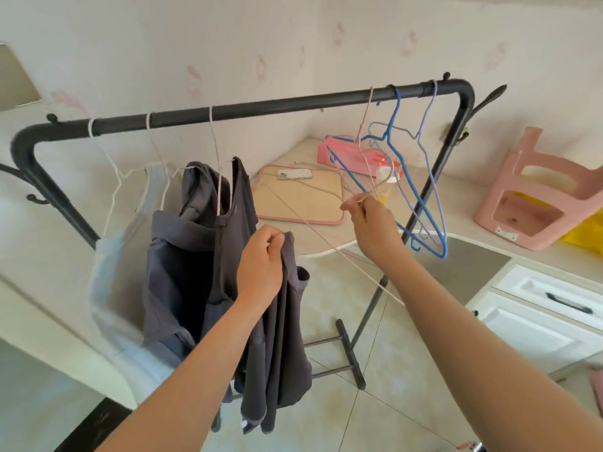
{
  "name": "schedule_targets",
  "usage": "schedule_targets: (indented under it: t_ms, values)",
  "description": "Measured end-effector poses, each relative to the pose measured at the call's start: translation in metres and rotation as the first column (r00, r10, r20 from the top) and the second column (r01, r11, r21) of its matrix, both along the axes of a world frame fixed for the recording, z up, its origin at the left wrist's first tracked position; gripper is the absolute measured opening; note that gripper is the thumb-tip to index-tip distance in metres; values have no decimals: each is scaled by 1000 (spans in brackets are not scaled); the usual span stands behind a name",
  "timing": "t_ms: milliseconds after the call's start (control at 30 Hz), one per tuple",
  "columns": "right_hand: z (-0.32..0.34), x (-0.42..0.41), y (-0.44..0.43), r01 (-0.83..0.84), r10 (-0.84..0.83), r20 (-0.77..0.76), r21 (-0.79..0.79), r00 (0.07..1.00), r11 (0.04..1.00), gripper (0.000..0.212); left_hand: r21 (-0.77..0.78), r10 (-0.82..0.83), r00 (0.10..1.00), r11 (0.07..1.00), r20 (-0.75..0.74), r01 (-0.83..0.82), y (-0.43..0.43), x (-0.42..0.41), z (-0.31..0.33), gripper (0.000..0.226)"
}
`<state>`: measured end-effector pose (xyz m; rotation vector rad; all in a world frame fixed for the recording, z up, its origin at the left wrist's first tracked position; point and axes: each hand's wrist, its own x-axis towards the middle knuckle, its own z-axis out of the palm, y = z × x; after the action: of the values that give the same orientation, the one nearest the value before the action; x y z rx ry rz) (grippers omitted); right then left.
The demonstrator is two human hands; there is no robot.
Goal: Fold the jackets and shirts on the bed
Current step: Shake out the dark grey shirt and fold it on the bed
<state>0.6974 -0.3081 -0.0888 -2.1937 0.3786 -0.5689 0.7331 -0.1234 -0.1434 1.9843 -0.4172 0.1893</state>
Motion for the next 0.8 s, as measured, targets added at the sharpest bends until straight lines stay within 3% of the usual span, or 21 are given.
schedule_targets:
  t_ms: [133, 300, 633, 733, 800]
  values:
    - [28, 45, 5, -7, -3, -95, -111, 995, 994, 28, -6, -28, 999, 1000, -21, 28, 8, 7, -1, 20]
    - [67, 101, 4, 32, -51, -108, -177, 993, 984, 26, -24, -53, 998, 998, -32, 53, 14, 4, 5, 23]
    - [46, 163, -5, 11, 17, -222, 123, 975, 992, 9, -37, -94, 995, 995, -32, 93, 22, 16, 27, 21]
    - [33, 158, -5, 5, 32, -188, 194, 982, 981, 20, -19, -115, 993, 993, -34, 114, 22, 19, 30, 19]
    - [27, 148, 1, -18, 43, -169, 148, 985, 989, 23, -8, -134, 990, 991, -38, 134, 21, 20, 29, 17]
